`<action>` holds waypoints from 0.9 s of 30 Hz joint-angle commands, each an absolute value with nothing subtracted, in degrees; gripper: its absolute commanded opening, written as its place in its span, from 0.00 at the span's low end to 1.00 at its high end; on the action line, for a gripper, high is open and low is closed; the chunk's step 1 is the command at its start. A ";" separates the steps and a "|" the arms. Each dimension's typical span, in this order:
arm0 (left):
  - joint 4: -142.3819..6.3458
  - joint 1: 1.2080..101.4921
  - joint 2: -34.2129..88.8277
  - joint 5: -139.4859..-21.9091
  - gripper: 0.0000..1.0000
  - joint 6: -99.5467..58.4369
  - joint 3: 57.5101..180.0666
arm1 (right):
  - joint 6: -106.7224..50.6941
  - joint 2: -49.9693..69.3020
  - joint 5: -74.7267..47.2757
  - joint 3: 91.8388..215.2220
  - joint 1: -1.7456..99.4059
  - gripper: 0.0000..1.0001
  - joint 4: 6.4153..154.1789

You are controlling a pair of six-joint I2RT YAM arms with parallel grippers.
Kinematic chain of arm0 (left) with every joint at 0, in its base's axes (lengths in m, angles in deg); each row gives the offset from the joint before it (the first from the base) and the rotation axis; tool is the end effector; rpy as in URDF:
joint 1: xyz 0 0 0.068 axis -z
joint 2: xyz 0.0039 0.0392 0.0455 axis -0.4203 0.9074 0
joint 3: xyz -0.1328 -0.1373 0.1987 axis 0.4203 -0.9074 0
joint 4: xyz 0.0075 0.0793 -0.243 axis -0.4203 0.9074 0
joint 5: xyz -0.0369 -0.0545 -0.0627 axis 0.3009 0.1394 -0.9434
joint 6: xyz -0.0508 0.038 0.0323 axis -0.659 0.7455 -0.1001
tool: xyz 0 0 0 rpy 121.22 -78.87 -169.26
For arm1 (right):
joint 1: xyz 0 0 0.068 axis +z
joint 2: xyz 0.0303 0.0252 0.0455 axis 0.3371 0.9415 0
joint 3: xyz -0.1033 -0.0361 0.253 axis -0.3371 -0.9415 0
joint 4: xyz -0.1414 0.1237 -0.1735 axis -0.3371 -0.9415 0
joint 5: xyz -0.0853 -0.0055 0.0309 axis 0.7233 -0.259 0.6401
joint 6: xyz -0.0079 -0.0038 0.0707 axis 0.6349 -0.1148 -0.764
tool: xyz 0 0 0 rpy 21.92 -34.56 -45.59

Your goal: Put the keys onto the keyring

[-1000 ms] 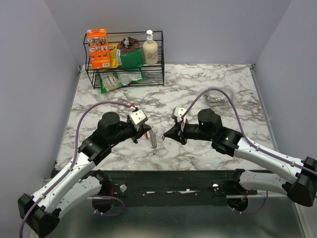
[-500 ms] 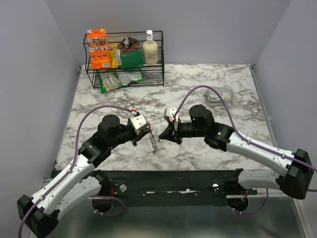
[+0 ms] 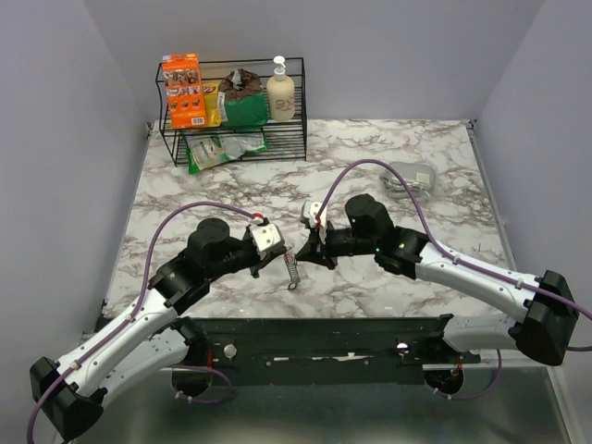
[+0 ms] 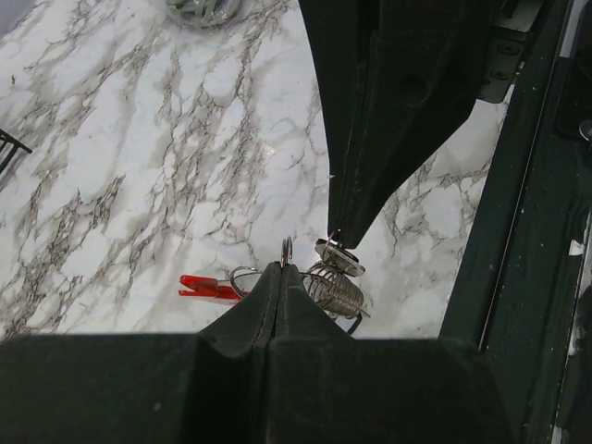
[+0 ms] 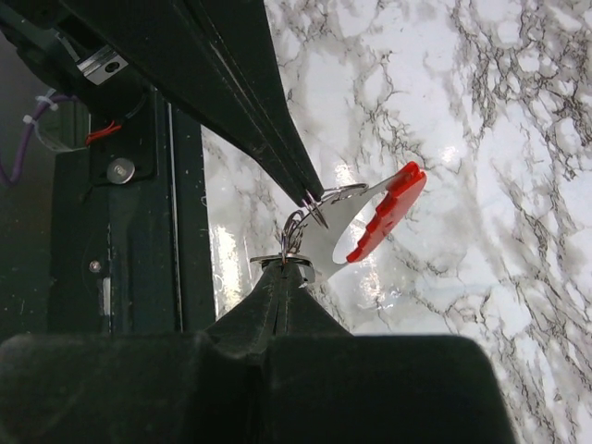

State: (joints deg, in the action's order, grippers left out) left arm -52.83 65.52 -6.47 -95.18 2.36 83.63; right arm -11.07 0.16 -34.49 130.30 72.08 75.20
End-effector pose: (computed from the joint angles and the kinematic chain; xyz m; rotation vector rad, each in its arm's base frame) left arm 0.1259 -0.1380 0.2925 1.0831 1.5842 -0.7206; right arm 0.1579 0.2505 0.2921 -1.3503 1.5845 0.9582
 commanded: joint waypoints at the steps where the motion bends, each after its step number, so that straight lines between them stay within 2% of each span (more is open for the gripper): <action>1: -52.38 66.95 -6.53 -92.57 0.00 4.12 83.27 | -10.30 0.66 -34.91 132.30 71.74 0.00 74.83; 27: -50.97 69.76 -5.65 -90.45 0.00 4.56 83.27 | -10.83 3.12 -34.38 133.44 71.73 0.00 74.83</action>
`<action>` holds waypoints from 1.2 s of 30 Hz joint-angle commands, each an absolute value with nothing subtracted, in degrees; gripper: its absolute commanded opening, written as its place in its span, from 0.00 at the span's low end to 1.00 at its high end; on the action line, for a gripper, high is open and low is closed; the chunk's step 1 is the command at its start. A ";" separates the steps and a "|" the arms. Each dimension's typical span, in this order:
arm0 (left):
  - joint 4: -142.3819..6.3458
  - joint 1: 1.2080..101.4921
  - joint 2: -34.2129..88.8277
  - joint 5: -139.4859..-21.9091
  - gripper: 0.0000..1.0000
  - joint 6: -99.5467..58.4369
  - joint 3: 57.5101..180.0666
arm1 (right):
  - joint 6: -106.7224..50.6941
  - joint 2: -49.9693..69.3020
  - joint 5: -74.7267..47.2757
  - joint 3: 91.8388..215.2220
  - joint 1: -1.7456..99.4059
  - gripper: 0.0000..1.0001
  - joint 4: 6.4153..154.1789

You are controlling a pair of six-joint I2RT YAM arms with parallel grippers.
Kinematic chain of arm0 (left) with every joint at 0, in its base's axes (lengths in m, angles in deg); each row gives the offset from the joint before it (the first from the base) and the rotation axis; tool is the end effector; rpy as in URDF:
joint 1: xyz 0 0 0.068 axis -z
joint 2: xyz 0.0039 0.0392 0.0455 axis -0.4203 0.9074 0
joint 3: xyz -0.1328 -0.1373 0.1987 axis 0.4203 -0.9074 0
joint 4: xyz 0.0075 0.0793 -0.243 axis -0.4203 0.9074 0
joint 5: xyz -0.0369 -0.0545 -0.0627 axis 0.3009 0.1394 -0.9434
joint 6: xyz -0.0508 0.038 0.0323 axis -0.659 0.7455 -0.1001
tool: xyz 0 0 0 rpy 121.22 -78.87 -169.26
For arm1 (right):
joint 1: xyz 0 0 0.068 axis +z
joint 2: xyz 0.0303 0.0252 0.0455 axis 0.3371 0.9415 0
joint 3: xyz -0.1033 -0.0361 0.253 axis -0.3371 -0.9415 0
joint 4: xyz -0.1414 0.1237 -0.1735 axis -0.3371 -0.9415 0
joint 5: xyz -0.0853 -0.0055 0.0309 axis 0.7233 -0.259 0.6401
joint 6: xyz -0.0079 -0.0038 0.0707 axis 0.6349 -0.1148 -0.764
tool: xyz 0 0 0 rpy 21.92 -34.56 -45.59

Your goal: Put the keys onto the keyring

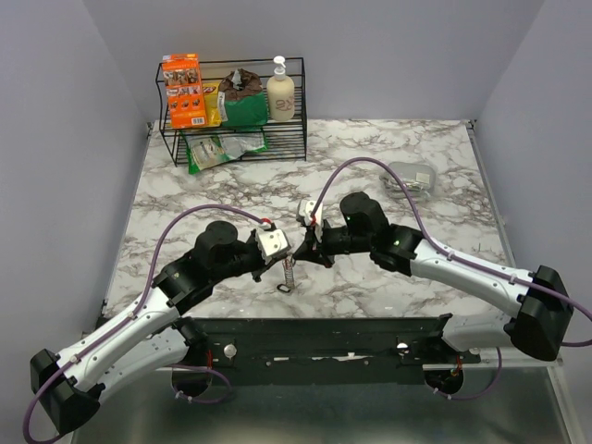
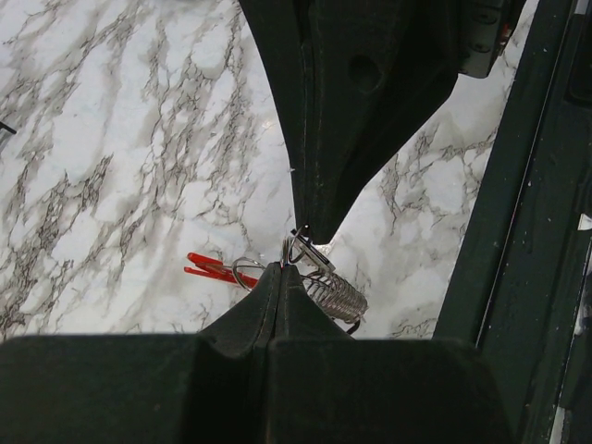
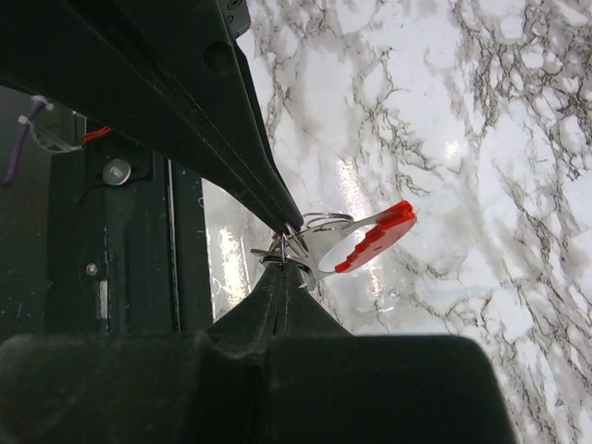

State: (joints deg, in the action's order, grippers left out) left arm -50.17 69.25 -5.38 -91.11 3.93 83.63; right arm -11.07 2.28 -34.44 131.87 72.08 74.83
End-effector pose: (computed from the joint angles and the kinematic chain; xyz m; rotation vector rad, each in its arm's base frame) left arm 0.1213 -0.1450 0.2832 1.1402 1.6257 -0.6772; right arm 0.1631 0.2571 0.2909 -1.3558 1.6008 0.9567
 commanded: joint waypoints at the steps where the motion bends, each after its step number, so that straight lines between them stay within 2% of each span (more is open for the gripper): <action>1: -50.97 69.76 -5.56 -90.54 0.00 4.56 83.36 | -10.92 3.29 -34.47 133.53 71.73 0.00 74.83; 13: -50.97 69.94 -6.26 -90.89 0.00 4.47 83.18 | -11.80 4.08 -31.31 133.27 71.73 0.00 75.88; 36: -52.11 69.94 -9.86 -91.60 0.00 4.91 82.21 | -13.46 5.76 -33.86 131.95 70.86 0.00 76.76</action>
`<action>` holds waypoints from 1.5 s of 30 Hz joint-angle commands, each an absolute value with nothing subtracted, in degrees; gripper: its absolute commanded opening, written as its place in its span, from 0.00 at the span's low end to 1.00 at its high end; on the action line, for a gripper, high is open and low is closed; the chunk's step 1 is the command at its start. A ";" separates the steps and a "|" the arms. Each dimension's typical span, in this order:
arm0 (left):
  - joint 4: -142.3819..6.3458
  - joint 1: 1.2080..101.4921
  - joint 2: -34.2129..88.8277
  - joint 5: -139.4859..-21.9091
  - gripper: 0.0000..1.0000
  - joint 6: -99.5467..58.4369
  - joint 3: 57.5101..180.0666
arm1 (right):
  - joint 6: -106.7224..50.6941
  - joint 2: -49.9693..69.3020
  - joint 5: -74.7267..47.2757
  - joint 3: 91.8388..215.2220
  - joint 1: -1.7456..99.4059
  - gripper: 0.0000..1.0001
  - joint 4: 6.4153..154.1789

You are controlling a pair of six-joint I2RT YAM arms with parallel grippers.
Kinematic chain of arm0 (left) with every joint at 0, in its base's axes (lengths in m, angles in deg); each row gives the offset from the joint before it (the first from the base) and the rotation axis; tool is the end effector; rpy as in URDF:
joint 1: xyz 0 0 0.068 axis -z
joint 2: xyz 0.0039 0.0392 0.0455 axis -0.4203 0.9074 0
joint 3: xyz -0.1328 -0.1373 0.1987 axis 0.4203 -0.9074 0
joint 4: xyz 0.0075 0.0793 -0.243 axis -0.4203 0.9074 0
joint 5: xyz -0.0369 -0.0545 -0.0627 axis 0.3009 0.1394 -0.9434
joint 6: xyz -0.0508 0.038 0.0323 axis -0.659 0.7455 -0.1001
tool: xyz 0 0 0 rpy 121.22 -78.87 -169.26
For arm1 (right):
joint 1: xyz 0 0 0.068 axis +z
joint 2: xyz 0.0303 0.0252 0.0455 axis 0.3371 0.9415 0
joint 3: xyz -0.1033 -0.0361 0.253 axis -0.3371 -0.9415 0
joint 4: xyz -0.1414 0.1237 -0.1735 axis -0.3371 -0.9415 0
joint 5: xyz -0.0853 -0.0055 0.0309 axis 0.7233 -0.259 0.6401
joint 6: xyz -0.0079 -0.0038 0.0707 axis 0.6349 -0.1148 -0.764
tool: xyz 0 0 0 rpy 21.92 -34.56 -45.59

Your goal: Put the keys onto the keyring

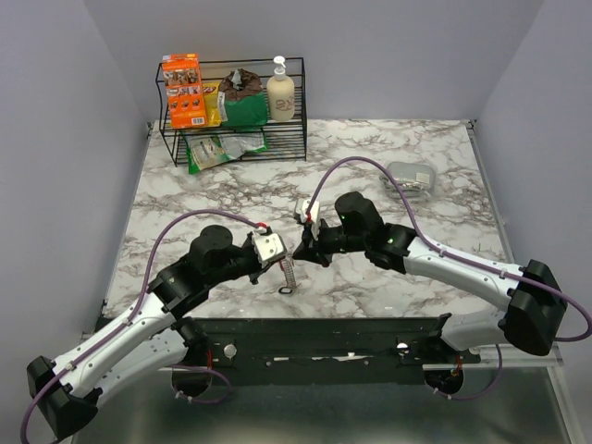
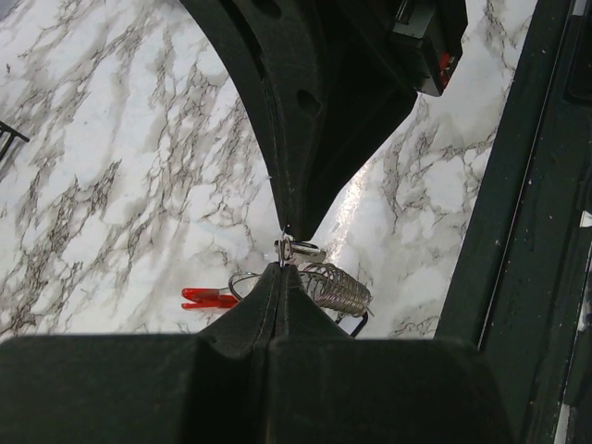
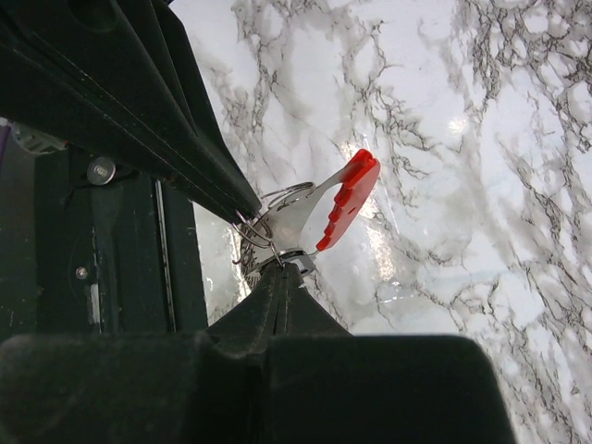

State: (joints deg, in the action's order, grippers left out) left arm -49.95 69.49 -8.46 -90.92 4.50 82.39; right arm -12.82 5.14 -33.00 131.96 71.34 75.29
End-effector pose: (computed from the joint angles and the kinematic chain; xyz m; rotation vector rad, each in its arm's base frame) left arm 0.1141 -0.1388 0.2836 1.1383 1.5913 -0.6714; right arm 0.1734 0.2618 0.2777 -1.3228 1.6823 0.9394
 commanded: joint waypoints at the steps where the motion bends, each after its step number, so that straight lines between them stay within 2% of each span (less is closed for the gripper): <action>1: -52.20 69.94 -9.87 -91.68 0.00 5.00 82.21 | -13.55 5.67 -33.94 131.95 70.86 0.00 76.85; 6: -52.29 69.94 -10.30 -91.86 0.00 5.00 82.04 | -13.90 4.79 -33.60 131.95 70.77 0.01 77.11; 10: -52.38 69.94 -10.39 -91.86 0.00 5.00 81.95 | -14.34 3.21 -32.98 131.69 70.77 0.11 77.64; 11: -52.38 69.94 -10.48 -91.95 0.00 5.00 81.95 | -14.69 2.60 -32.81 131.69 70.77 0.18 77.55; 17: -52.47 70.03 -10.48 -92.21 0.00 4.91 81.95 | -15.05 -0.39 -32.54 130.63 70.50 0.49 78.25; 22: -52.99 69.94 -10.57 -92.30 0.00 4.21 82.21 | -15.05 -2.76 -31.93 129.93 70.15 0.64 78.69; 26: -55.18 69.94 -11.44 -93.27 0.00 1.32 82.65 | -14.79 -5.31 -31.75 128.79 70.06 0.83 79.57; 29: -58.79 69.94 -12.32 -94.67 0.00 -2.80 82.92 | -14.43 -8.47 -32.27 127.29 69.71 0.93 80.36; 32: -63.44 70.11 -12.24 -96.68 0.00 -8.68 83.18 | -14.17 -12.51 -33.06 125.54 69.28 0.99 80.37; 36: -73.35 71.87 -12.15 -98.63 0.00 -15.20 81.61 | -14.69 -18.22 -35.87 123.43 68.49 1.00 83.00; 45: -79.19 73.45 -7.32 -102.41 0.00 -13.55 79.84 | -16.36 -23.07 -42.47 124.21 67.87 0.99 83.61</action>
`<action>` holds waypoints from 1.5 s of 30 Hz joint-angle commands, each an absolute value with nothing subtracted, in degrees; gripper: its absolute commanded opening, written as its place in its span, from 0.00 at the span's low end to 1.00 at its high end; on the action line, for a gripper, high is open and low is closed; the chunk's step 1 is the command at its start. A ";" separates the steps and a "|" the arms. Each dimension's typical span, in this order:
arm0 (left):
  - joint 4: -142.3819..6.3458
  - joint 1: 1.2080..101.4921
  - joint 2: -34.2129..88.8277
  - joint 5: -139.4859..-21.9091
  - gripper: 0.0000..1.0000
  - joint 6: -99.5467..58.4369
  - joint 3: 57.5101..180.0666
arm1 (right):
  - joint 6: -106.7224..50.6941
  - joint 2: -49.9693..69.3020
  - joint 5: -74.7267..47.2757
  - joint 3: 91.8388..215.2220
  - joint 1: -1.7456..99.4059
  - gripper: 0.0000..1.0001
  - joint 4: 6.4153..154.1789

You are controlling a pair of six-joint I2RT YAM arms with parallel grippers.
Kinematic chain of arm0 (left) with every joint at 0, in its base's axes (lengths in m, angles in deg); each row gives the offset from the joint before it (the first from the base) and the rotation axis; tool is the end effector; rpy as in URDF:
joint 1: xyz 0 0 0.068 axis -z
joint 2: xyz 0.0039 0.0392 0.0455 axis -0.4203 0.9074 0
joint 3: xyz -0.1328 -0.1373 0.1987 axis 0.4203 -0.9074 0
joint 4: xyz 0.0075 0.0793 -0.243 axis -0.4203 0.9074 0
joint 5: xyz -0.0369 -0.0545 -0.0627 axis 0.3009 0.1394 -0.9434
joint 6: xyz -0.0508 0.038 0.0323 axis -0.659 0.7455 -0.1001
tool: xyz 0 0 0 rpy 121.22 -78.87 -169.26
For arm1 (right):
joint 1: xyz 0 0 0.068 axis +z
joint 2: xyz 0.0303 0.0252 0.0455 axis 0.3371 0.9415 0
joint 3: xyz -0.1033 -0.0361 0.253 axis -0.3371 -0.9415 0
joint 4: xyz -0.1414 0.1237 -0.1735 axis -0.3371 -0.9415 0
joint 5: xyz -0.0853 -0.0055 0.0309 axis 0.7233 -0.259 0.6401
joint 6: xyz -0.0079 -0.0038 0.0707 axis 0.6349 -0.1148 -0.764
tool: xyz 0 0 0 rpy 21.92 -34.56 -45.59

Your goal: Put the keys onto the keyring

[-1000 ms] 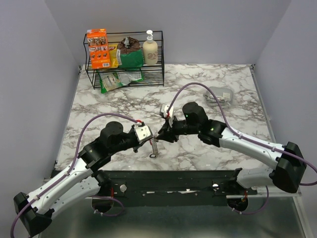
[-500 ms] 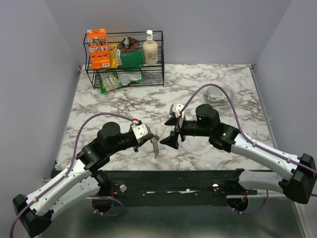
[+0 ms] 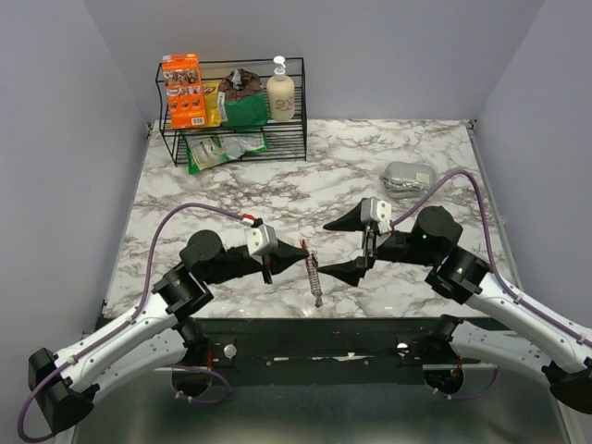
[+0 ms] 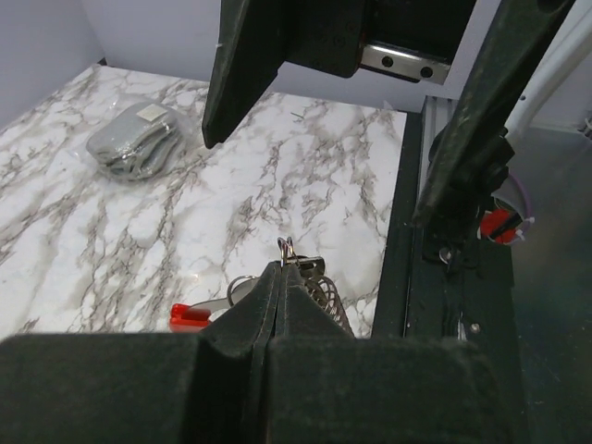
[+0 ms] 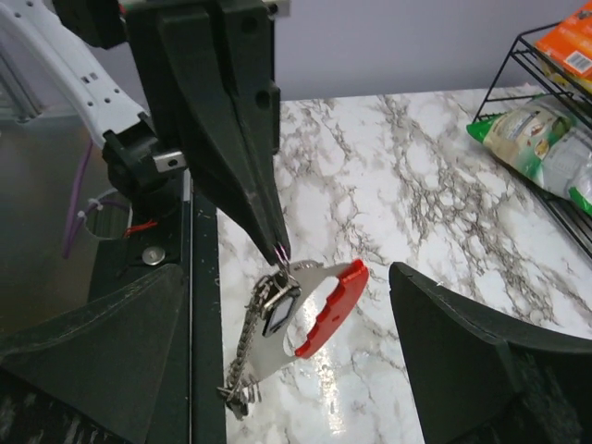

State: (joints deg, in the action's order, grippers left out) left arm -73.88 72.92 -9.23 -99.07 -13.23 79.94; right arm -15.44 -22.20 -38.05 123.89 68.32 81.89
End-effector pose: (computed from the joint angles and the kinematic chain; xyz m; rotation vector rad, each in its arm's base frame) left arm 0.1021 -0.1530 0.3230 0.9557 1.3263 -1.0671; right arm 0.1163 0.1789 0.3572 -1.1523 1.2534 1.0144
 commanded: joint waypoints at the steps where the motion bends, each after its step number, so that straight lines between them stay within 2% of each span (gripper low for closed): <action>1: -79.19 73.45 -7.06 -103.02 0.00 -13.28 80.02 | -16.37 -23.25 -42.99 124.21 67.87 0.99 83.79; 4: -79.01 73.54 -6.96 -103.28 0.00 -12.49 80.11 | -16.89 -23.16 -46.24 124.30 67.69 0.90 84.76; 5: -79.10 73.54 -7.14 -103.29 0.00 -12.40 80.11 | -17.24 -22.73 -48.16 124.48 67.69 0.79 84.85; 7: -79.10 73.54 -7.40 -103.20 0.00 -12.40 79.84 | -17.68 -22.20 -49.58 125.00 67.60 0.73 85.11; 13: -79.36 73.72 -8.72 -103.64 0.00 -13.28 79.23 | -18.04 -19.39 -49.59 125.09 67.60 0.71 85.11; 25: -79.71 73.98 -9.87 -104.16 0.00 -13.37 78.96 | -18.47 -17.71 -48.62 124.39 66.29 0.53 86.43; 29: -79.80 73.98 -9.87 -104.60 0.00 -13.28 79.05 | -18.56 -17.36 -50.20 124.13 65.58 0.44 86.52; 40: -79.98 73.98 -9.78 -104.96 0.00 -13.63 79.58 | -18.83 -15.08 -54.95 124.30 64.70 0.39 86.69; 45: -80.41 73.98 -9.95 -105.13 0.00 -13.90 79.58 | -18.65 -14.72 -55.66 124.30 64.53 0.27 86.69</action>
